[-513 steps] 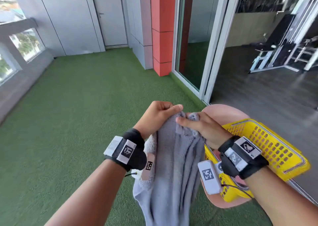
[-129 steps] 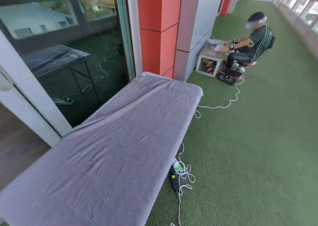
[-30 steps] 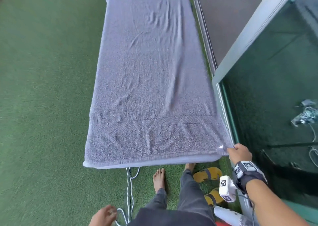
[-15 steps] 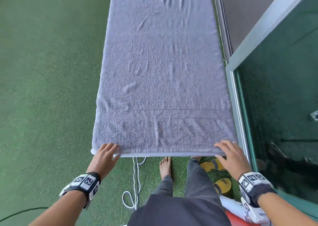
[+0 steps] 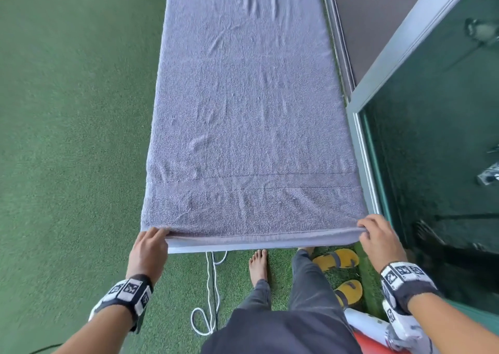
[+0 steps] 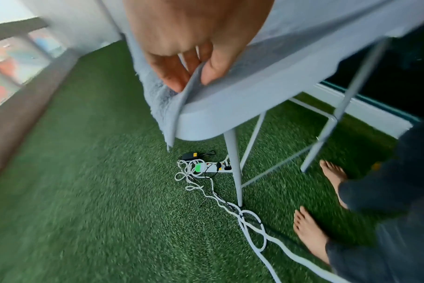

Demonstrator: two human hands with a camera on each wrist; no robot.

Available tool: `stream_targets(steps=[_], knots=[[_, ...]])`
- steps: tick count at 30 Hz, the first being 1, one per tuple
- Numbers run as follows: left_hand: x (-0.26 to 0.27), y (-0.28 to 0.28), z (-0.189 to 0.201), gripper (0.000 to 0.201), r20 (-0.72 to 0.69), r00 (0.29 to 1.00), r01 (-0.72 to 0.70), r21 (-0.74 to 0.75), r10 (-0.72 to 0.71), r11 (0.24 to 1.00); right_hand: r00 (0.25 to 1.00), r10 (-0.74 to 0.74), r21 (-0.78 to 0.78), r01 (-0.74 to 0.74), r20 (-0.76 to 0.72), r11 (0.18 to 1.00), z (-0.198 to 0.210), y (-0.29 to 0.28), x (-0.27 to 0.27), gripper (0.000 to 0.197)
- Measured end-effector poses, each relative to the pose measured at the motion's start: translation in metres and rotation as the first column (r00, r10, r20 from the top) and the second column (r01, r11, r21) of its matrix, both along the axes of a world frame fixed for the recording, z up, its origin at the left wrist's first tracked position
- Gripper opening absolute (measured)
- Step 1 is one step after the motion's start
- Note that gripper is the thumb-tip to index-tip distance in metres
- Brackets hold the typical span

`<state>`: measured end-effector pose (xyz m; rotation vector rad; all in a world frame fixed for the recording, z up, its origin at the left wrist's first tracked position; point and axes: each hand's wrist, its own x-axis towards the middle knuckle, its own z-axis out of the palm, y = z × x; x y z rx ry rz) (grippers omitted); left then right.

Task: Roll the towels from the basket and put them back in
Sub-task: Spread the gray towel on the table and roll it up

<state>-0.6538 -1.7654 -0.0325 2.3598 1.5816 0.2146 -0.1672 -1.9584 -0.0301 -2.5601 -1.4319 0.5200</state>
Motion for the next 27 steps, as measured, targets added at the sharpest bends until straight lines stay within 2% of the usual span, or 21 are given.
stream_targets(steps=[5,8,13,16,18,19,20,21,24,25,27], knots=[[0.002,-0.004,0.014,0.027,0.181,0.956,-0.234,-0.012,0.233,0.972,0.99,-0.143,0.159,0.143,-0.01,0.977,0.005,-0.003,-0.001,0.019],[-0.003,-0.006,0.015,0.024,0.245,0.935,-0.253,-0.036,0.255,0.967,0.99,-0.136,0.205,0.127,0.03,0.971,0.002,-0.009,0.001,0.022],[-0.013,0.0,0.008,0.021,0.148,0.977,-0.146,-0.061,0.154,0.987,0.98,-0.082,0.115,0.062,0.18,0.991,-0.002,-0.012,0.002,0.016],[-0.01,0.013,0.002,0.019,0.016,0.991,-0.134,-0.087,0.136,0.987,0.973,-0.113,0.09,0.097,0.202,0.991,-0.001,0.005,0.007,0.029],[-0.005,0.021,-0.001,0.013,-0.078,0.985,-0.162,-0.139,0.152,0.977,0.972,-0.13,0.038,0.125,0.195,0.991,-0.004,0.017,0.009,0.026],[-0.004,0.024,-0.001,0.009,-0.125,0.976,-0.195,-0.154,0.177,0.969,0.969,-0.14,0.015,0.139,0.202,0.99,-0.005,0.022,0.009,0.019],[-0.003,0.025,-0.001,0.013,-0.163,0.963,-0.239,-0.162,0.213,0.957,0.966,-0.155,0.0,0.158,0.209,0.987,-0.005,0.024,0.008,0.011],[-0.002,0.025,0.0,0.021,-0.188,0.949,-0.282,-0.158,0.252,0.946,0.959,-0.177,-0.001,0.181,0.223,0.983,-0.004,0.025,0.007,0.014],[0.005,0.012,0.003,0.03,-0.115,0.933,-0.349,-0.076,0.34,0.934,0.952,-0.219,0.085,0.205,0.213,0.975,0.003,0.024,-0.007,0.024],[0.007,0.004,0.002,0.03,-0.067,0.948,-0.314,-0.052,0.31,0.948,0.969,-0.176,0.102,0.16,0.174,0.982,0.004,0.022,-0.015,0.023],[0.01,-0.01,-0.002,0.033,0.023,0.984,-0.175,-0.017,0.176,0.984,0.998,0.0,0.082,-0.005,0.063,0.997,0.003,0.018,-0.031,0.024]])
